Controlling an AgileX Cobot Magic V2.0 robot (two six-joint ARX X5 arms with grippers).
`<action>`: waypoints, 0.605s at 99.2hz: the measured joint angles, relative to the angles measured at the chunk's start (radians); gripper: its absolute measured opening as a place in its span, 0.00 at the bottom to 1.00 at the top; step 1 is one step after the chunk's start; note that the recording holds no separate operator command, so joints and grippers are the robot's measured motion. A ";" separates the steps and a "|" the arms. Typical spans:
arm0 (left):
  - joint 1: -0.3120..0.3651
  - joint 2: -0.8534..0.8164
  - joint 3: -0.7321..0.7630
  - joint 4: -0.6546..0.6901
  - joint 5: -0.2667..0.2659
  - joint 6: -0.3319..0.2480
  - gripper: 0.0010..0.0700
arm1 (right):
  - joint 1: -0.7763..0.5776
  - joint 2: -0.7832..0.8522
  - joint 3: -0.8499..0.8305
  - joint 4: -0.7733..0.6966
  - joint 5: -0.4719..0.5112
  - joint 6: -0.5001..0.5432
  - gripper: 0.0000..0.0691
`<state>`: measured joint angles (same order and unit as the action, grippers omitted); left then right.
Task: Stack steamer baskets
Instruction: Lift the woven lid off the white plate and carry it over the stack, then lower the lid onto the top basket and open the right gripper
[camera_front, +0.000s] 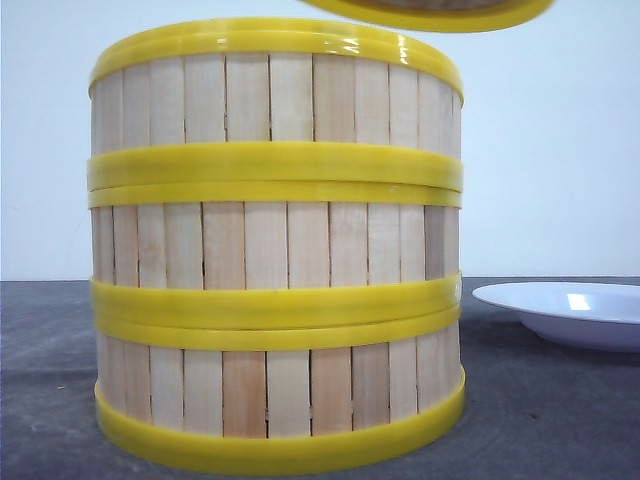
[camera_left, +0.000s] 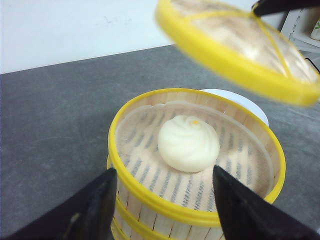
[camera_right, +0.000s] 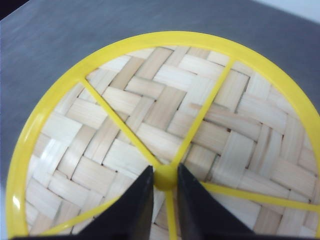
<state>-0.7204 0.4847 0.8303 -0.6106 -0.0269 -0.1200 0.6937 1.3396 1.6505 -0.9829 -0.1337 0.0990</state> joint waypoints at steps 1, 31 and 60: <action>0.000 0.000 0.000 0.000 0.000 0.000 0.50 | 0.006 0.003 0.000 0.000 0.000 0.000 0.07; 0.000 0.000 0.000 0.000 0.000 0.000 0.50 | 0.126 0.084 0.000 0.000 0.019 -0.019 0.07; 0.000 0.000 0.000 0.000 0.000 0.000 0.50 | 0.177 0.140 0.000 0.002 0.055 -0.031 0.07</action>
<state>-0.7204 0.4847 0.8303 -0.6109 -0.0269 -0.1200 0.8707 1.4796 1.6505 -0.9806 -0.0788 0.0685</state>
